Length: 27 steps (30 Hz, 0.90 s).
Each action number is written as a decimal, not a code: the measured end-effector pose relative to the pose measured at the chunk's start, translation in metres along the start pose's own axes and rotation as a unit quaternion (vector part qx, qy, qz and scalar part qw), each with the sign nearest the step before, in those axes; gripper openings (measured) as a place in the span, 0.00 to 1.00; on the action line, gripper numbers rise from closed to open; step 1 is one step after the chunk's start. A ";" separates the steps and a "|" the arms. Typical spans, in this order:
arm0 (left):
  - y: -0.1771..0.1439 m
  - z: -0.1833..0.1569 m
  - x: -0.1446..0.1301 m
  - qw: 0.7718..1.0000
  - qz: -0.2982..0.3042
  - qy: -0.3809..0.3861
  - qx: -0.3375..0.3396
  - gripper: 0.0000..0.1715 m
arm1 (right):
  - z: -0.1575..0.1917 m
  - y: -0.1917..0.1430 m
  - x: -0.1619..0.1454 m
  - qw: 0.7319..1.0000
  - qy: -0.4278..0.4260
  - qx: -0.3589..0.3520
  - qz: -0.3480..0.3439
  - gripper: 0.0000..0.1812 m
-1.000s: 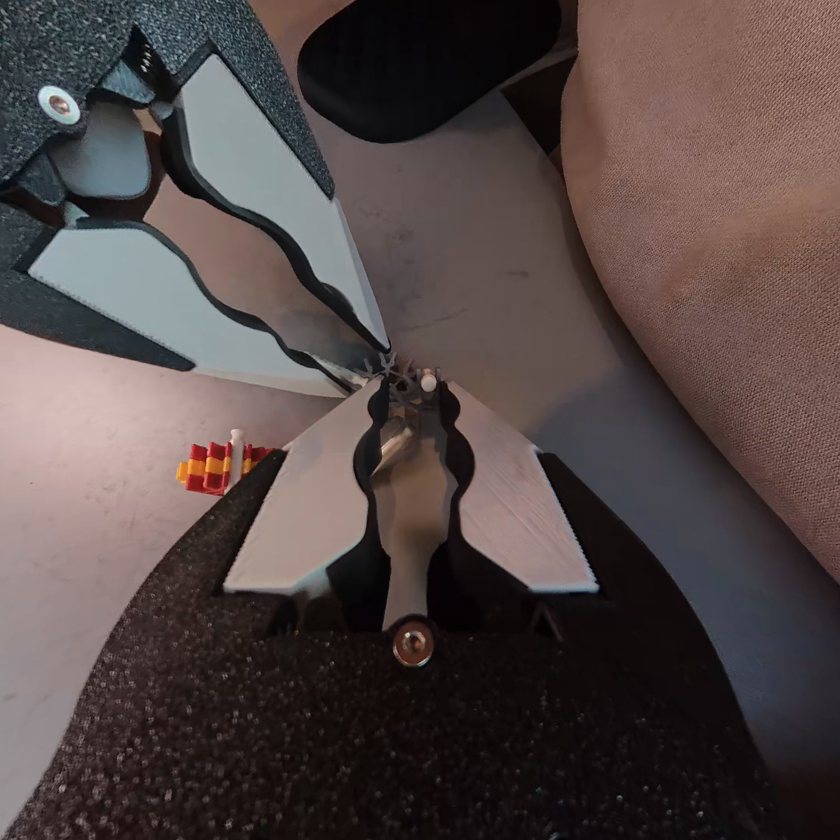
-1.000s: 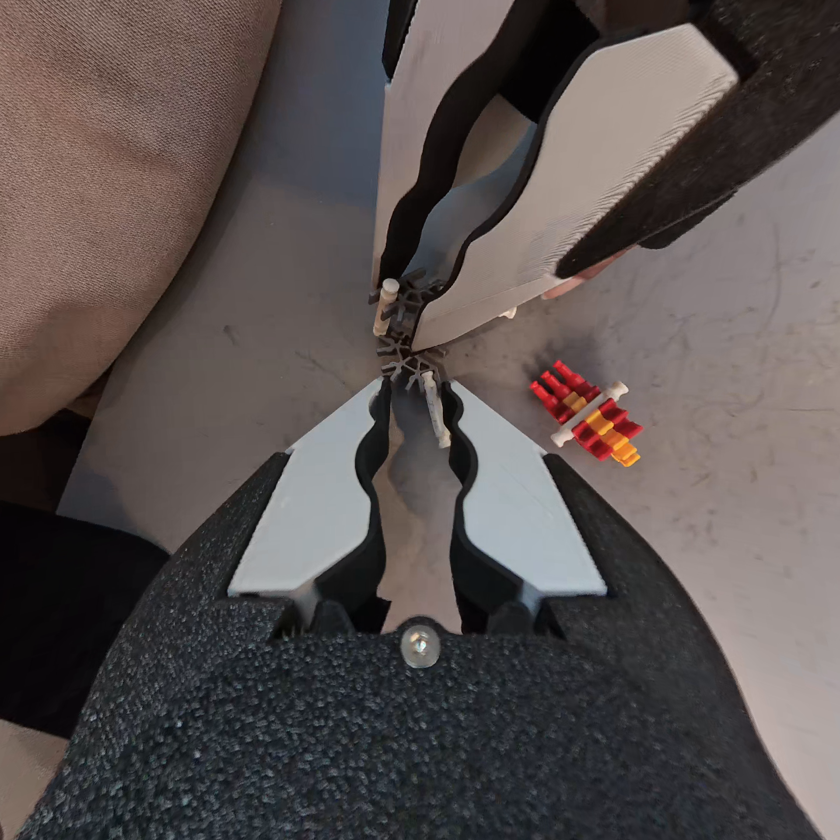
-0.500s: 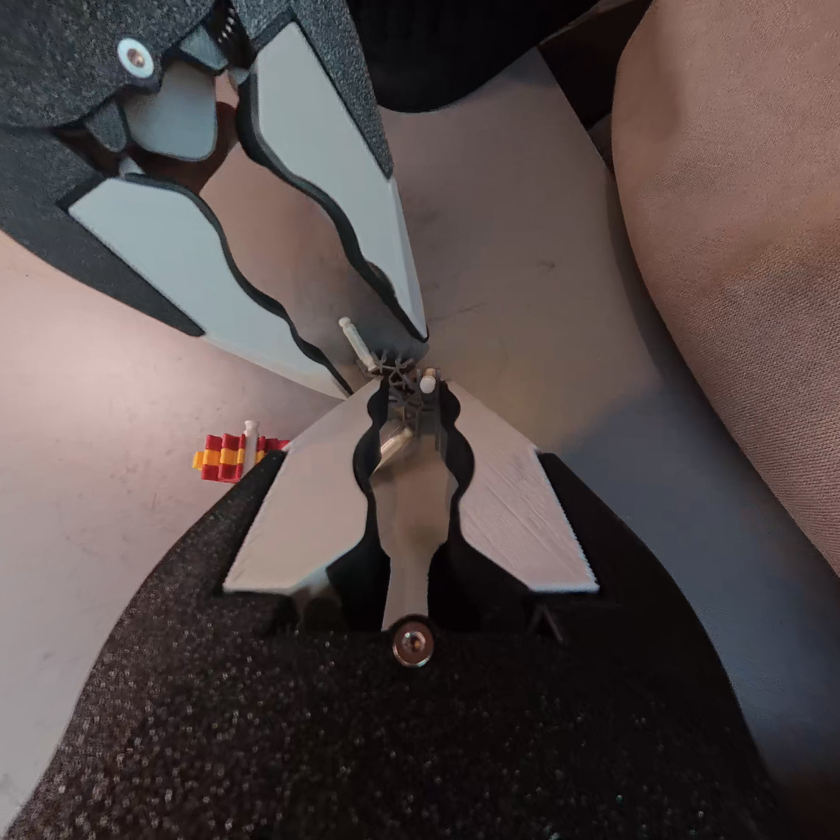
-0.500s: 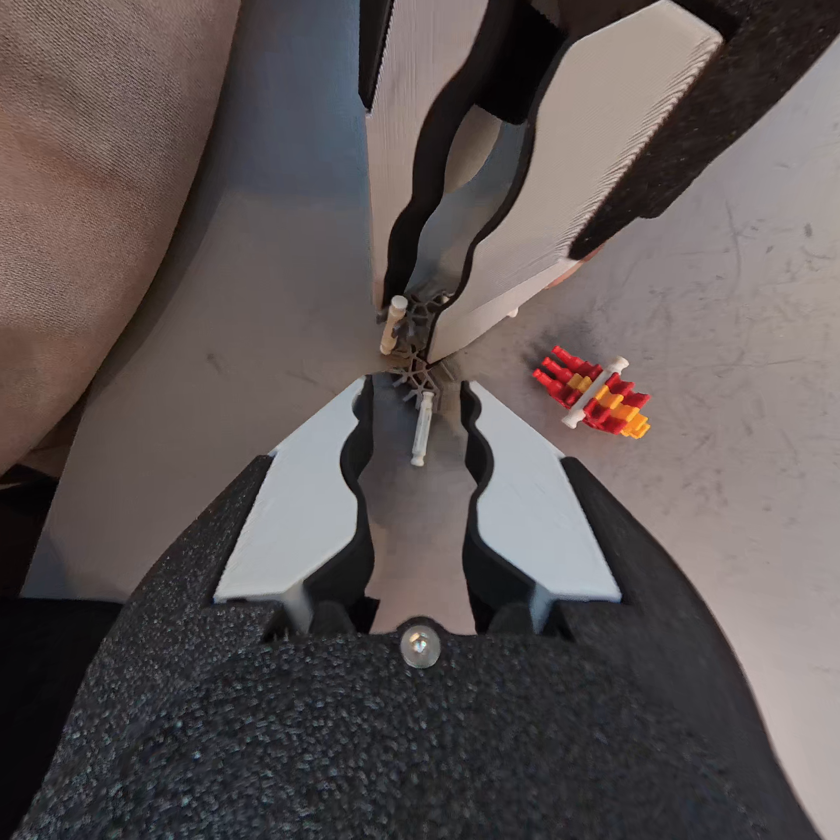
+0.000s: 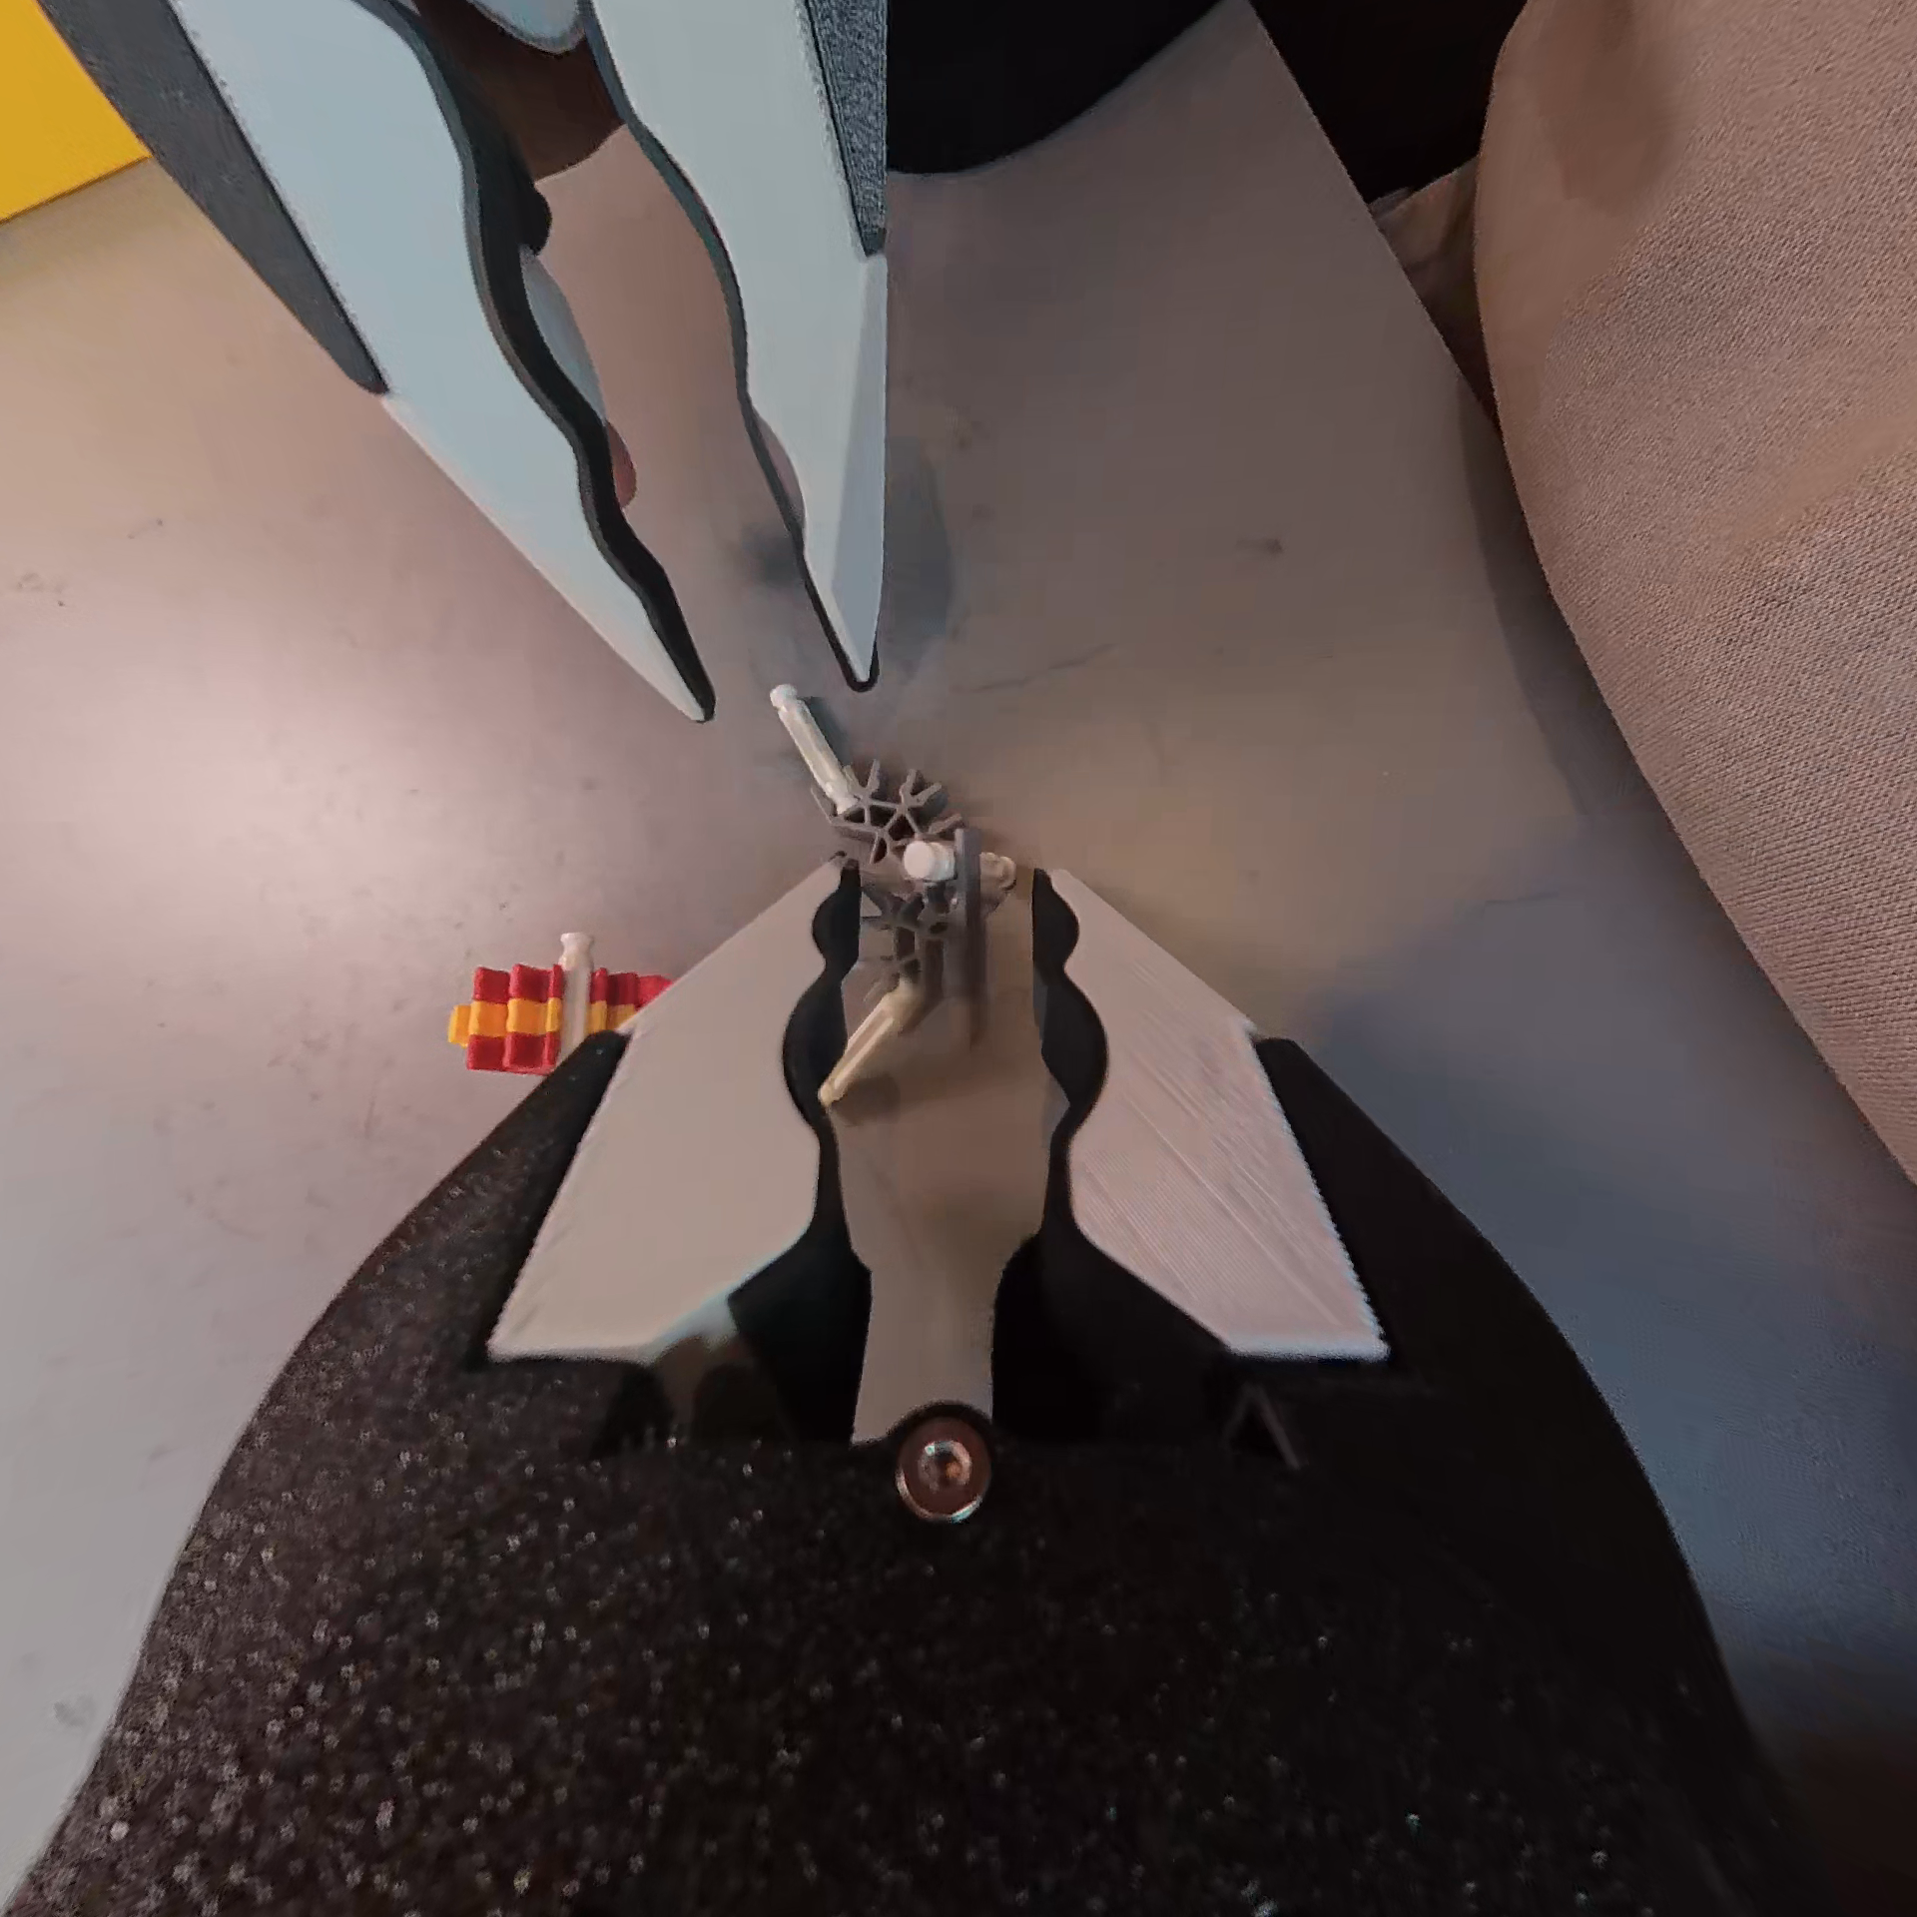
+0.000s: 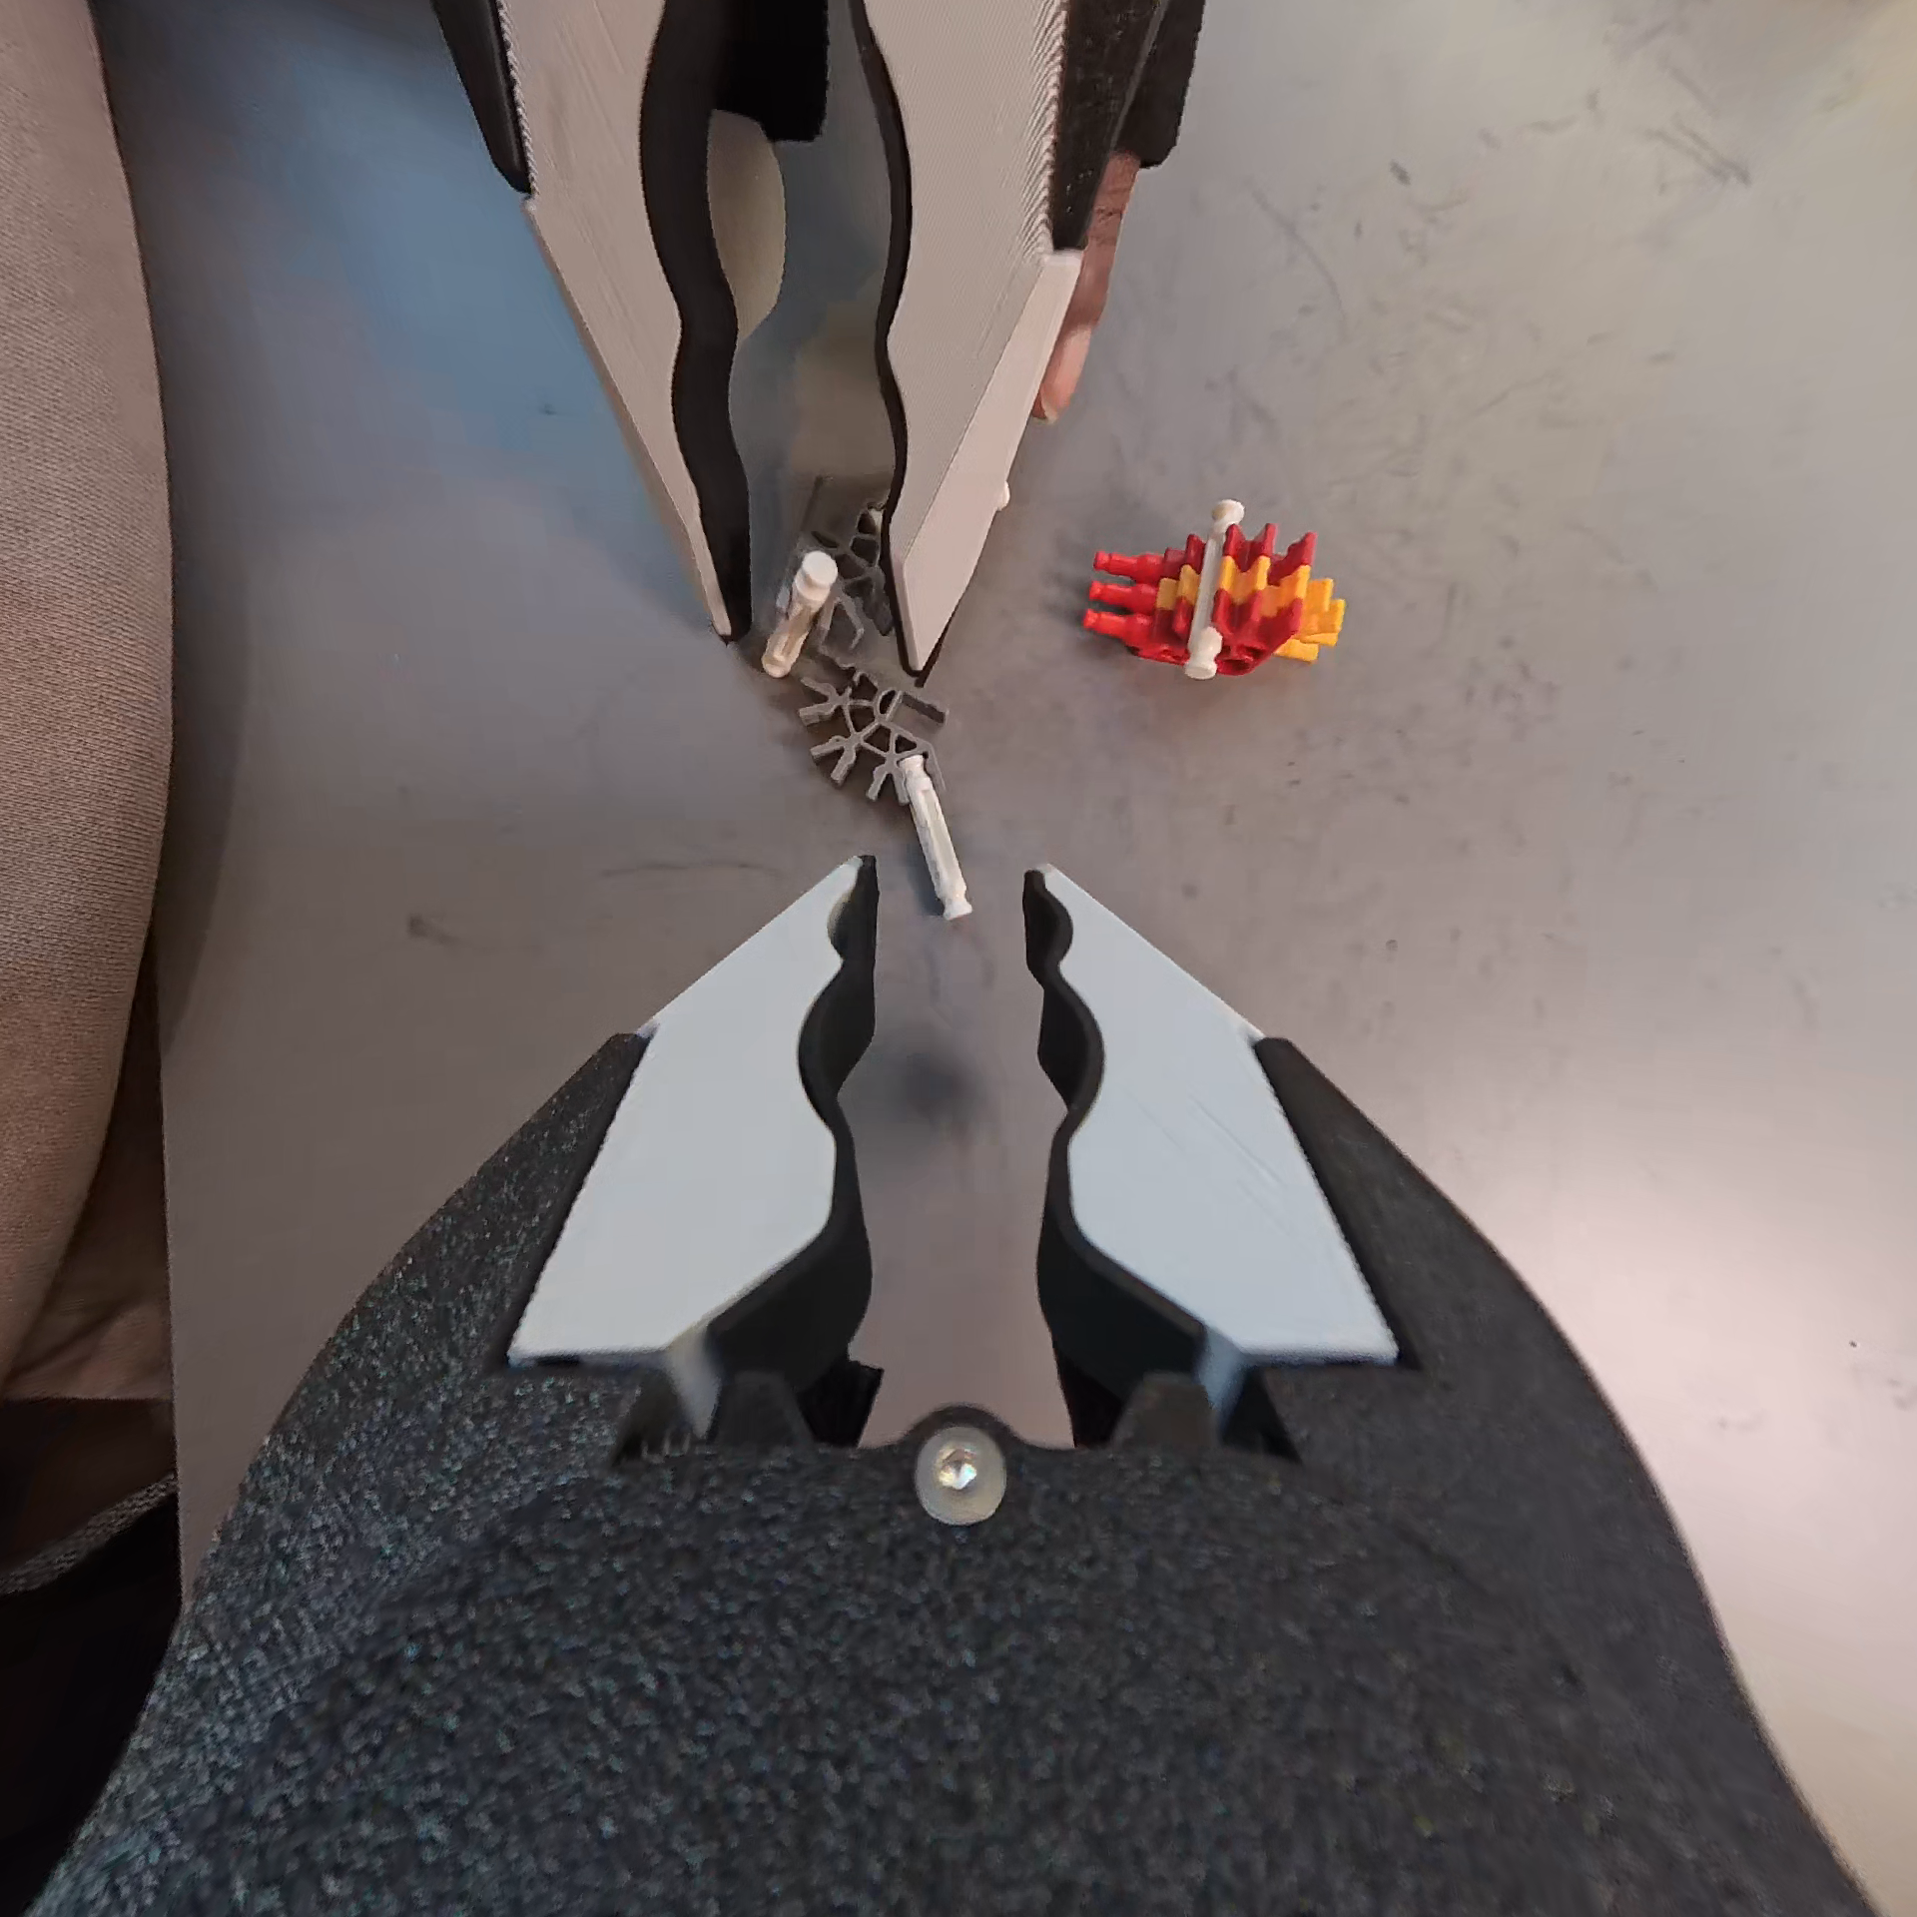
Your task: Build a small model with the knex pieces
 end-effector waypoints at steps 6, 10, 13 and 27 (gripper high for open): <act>-0.007 0.001 0.004 1.000 -0.017 -0.010 -0.006 0.19 | 0.002 0.006 -0.005 1.000 -0.019 0.014 0.003 0.13; -0.012 0.000 0.000 1.000 -0.009 -0.018 -0.013 0.19 | 0.000 0.010 -0.003 0.998 -0.034 0.061 0.004 0.10; -0.017 0.003 -0.002 1.000 -0.003 -0.024 -0.009 0.19 | -0.002 0.012 -0.001 0.993 -0.053 0.105 0.016 0.04; -0.023 0.003 -0.017 0.999 0.029 -0.042 -0.014 0.19 | -0.011 0.020 0.017 0.954 -0.105 0.257 0.114 0.02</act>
Point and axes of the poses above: each gripper's, where its closed fingertips meet, y out along the fingers, x out of its top, z = x × y across the jaws, the point moved 3 cm from there along -y, back along the fingers, and after that the axes turned 11 degrees about -z, right-handed, at the moved point
